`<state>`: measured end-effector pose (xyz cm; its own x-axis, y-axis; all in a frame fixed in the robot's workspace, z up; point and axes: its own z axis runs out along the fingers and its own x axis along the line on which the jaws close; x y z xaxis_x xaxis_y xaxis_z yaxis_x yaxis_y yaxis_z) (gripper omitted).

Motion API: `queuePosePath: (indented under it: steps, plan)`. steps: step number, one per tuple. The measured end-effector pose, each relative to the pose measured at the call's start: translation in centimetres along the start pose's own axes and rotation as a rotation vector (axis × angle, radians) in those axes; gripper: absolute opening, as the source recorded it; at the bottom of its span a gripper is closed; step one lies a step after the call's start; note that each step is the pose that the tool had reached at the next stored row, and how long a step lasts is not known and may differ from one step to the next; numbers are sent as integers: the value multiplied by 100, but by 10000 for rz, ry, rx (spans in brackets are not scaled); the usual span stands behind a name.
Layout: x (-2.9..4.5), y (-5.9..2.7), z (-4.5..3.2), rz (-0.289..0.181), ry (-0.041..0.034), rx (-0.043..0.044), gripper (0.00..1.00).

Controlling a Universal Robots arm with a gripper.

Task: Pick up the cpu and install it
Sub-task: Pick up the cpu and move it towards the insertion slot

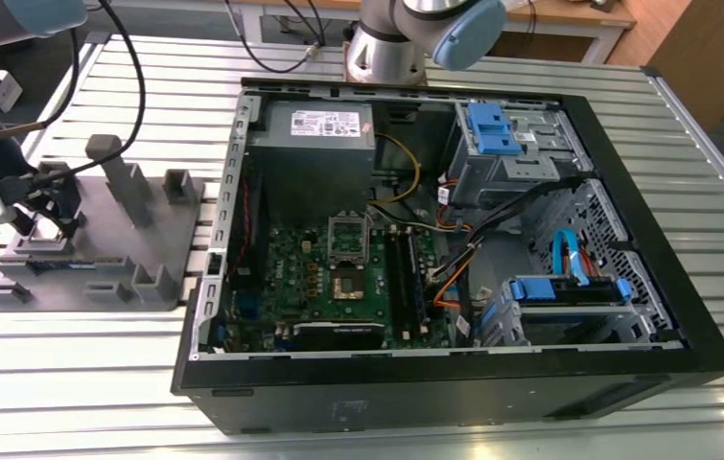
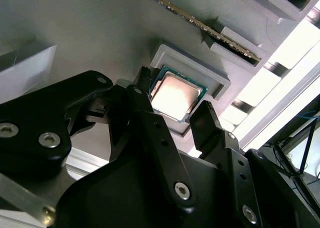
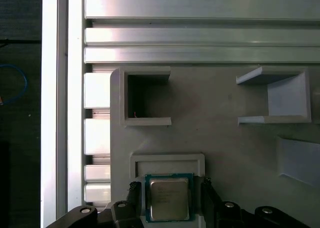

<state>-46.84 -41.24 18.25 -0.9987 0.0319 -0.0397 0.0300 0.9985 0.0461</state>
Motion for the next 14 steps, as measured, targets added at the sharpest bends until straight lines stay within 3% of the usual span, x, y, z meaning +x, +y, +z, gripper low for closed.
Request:
queuePosePath:
  steps: [5, 7, 14]
  plan:
    - [0, 0, 1, 0, 0, 0, 57]
    - [0, 0, 1, 0, 1, 1, 47]
    - [0, 0, 2, 0, 0, 0, 47]
